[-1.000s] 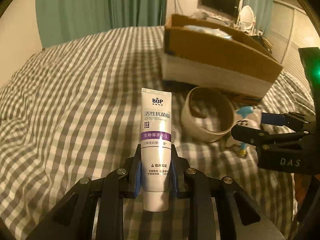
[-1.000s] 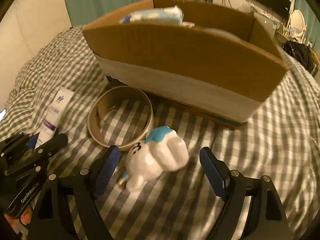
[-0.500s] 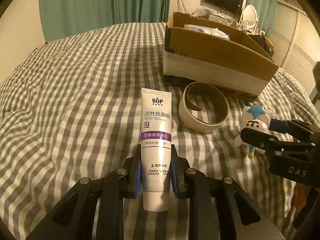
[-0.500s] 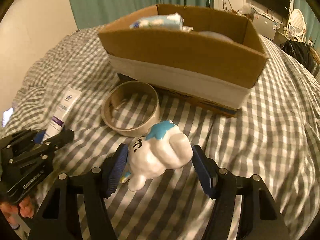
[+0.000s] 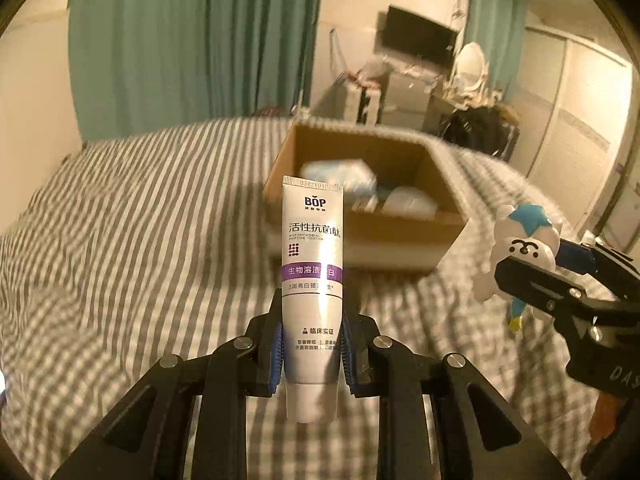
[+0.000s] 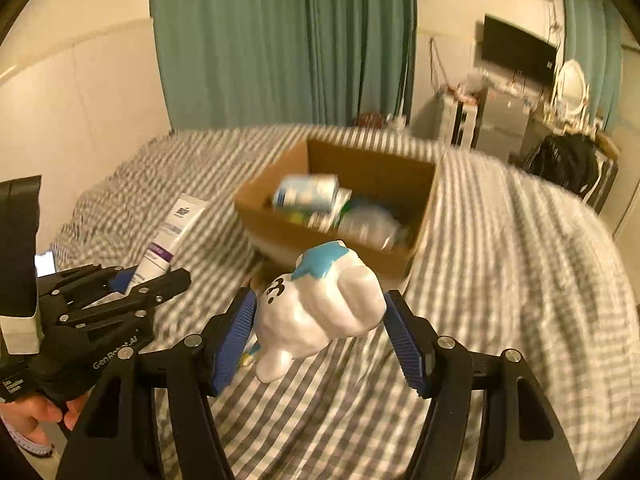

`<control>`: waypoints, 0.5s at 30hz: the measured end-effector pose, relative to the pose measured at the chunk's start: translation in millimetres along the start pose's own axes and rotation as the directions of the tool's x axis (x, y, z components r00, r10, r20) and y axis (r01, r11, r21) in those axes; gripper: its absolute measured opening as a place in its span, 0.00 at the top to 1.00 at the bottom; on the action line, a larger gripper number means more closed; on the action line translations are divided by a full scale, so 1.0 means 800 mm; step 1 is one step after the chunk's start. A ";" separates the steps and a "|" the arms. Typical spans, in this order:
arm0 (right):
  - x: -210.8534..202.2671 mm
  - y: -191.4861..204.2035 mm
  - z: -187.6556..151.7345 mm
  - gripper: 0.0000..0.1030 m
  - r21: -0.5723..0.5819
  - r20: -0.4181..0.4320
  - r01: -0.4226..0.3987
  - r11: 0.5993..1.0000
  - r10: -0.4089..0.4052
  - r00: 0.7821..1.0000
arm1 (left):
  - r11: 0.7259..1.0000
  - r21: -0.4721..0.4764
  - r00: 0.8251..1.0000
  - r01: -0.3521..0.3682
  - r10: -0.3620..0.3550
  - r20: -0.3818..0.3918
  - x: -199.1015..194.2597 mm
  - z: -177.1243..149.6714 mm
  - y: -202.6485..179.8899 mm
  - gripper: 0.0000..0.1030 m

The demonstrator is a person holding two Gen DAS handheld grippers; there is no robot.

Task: Organize objects
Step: 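Lower the BOP tube and plush toy into the cardboard box and open both tools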

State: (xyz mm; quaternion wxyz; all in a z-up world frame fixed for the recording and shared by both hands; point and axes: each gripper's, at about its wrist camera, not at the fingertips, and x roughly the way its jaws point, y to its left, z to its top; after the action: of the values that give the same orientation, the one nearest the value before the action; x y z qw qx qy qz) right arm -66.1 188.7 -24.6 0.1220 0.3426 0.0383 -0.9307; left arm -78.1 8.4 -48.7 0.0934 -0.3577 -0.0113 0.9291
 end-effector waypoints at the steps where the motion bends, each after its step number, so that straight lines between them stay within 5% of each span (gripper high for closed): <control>1: -0.008 0.000 0.009 0.37 -0.009 0.015 0.009 1.000 -0.009 1.000 | 1.000 0.006 1.000 0.005 -0.005 0.011 -0.002 0.009 -0.004 0.77; 7: -0.026 -0.021 0.080 0.37 -0.021 0.104 0.056 0.998 -0.053 0.993 | 0.997 0.063 0.995 0.040 -0.045 0.086 -0.003 0.084 -0.033 0.77; 15: 0.026 -0.059 0.141 0.37 -0.022 0.097 0.086 0.996 -0.083 0.992 | 0.994 0.098 0.998 0.042 -0.046 0.043 0.077 0.148 -0.048 0.77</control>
State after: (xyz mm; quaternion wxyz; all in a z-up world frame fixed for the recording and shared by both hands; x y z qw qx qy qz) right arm -164.7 212.8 47.2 0.0886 0.2938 0.0589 -0.9499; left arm -195.5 62.9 2.1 0.1306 -0.3316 0.0237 0.9340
